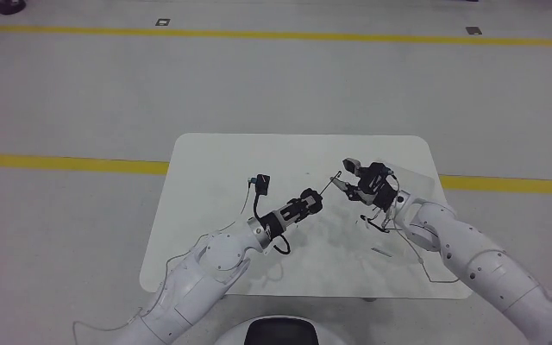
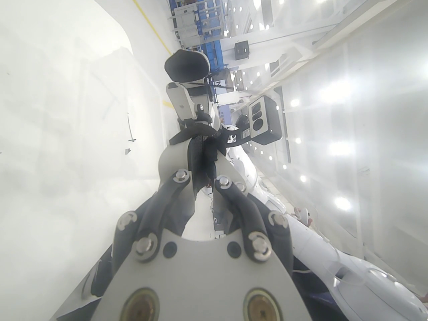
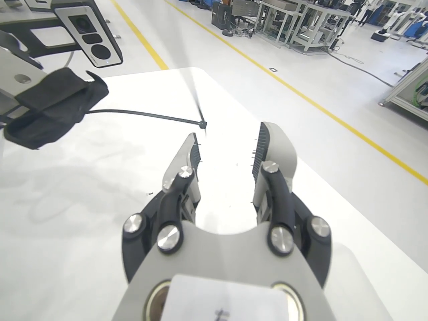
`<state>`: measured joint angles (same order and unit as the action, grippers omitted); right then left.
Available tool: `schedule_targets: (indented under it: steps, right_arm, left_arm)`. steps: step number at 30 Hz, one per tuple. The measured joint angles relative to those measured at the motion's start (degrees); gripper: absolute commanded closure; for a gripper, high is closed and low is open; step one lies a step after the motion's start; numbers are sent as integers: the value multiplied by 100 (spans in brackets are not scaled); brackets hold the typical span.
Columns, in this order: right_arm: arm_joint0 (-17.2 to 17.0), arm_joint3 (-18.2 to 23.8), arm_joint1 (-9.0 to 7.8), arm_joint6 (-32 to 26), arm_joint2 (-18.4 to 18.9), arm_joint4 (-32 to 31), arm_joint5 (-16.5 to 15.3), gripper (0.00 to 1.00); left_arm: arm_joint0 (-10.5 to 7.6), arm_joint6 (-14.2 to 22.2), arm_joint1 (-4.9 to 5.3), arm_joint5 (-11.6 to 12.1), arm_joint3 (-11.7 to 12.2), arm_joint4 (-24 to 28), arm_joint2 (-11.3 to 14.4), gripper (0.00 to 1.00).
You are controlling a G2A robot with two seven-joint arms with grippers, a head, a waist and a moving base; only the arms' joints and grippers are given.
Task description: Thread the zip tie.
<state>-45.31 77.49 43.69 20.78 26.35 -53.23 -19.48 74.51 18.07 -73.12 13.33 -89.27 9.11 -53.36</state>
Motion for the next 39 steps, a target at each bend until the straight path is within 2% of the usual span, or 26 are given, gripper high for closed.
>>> schedule_targets:
  steps: [12,19,39]
  right_arm:
    - [43,-8,22,-19,-80,-51,0,69]
    - [50,-12,40,-24,-101,-99,0,70]
    - [237,134,-133,261,-441,52,0,77]
  left_arm:
    - [0,0,0,0,0,0,0,100]
    - [0,0,0,0,0,0,0,100]
    - [0,0,0,0,0,0,0,100]
